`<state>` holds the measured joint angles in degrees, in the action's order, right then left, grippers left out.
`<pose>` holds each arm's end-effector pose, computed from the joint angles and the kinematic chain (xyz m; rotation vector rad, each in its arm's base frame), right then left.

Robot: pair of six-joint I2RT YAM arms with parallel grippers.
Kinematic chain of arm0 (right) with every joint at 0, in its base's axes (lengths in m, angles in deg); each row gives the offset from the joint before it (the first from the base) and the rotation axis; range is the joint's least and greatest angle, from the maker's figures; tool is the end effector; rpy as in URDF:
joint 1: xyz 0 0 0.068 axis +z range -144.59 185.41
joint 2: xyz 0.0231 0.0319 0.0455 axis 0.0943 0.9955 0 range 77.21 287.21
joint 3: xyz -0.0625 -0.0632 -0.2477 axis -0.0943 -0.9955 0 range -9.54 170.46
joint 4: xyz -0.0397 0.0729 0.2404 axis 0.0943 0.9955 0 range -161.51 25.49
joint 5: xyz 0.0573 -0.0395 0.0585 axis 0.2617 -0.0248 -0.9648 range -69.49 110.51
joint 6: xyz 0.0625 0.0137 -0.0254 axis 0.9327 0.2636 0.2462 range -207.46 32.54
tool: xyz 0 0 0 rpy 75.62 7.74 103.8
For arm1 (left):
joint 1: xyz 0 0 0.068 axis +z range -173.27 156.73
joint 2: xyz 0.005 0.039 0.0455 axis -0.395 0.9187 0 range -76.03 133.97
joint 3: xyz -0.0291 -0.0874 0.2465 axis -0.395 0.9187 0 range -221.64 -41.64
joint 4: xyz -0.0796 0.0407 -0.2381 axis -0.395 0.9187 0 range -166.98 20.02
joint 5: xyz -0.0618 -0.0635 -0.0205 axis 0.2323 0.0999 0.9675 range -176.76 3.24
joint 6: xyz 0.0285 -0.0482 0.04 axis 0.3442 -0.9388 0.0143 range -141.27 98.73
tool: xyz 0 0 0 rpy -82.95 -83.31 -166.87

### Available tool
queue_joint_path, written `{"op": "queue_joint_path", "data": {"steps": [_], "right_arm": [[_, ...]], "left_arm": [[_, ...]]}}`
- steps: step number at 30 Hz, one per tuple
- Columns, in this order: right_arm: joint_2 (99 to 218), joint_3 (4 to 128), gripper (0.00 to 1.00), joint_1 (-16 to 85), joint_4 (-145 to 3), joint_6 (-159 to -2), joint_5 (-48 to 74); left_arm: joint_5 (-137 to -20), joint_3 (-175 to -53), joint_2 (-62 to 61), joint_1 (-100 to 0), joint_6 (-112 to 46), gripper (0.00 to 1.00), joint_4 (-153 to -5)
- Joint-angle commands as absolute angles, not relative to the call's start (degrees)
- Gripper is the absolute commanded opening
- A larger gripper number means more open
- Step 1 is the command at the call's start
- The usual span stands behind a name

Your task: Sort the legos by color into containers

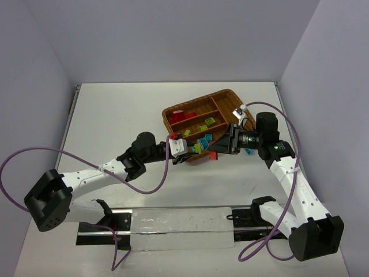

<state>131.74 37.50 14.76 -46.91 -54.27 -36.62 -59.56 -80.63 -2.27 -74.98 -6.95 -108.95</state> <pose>0.1937 0.0793 0.2935 -0.1849 2.1838 1.4856 0.1669 -0.2525 0.2653 1.2141 1.1729 -0.8792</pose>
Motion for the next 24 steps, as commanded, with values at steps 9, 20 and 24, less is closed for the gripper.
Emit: {"op": "queue_joint_path", "data": {"steps": [9,20,24], "right_arm": [[128.6,42.6,0.07,14.5,-38.5,-57.2,-8.3],[123.8,42.2,0.11,14.3,-34.9,-56.6,10.1],[123.6,42.3,0.11,14.3,-34.2,-57.1,11.3]], "left_arm": [[-71.3,-87.6,0.1,-72.8,-12.7,0.00,-106.1],[-102.0,-132.4,33.9,-72.9,-34.7,0.00,-62.3],[-102.3,-139.2,39.9,-72.1,-39.5,0.00,-57.7]]}}
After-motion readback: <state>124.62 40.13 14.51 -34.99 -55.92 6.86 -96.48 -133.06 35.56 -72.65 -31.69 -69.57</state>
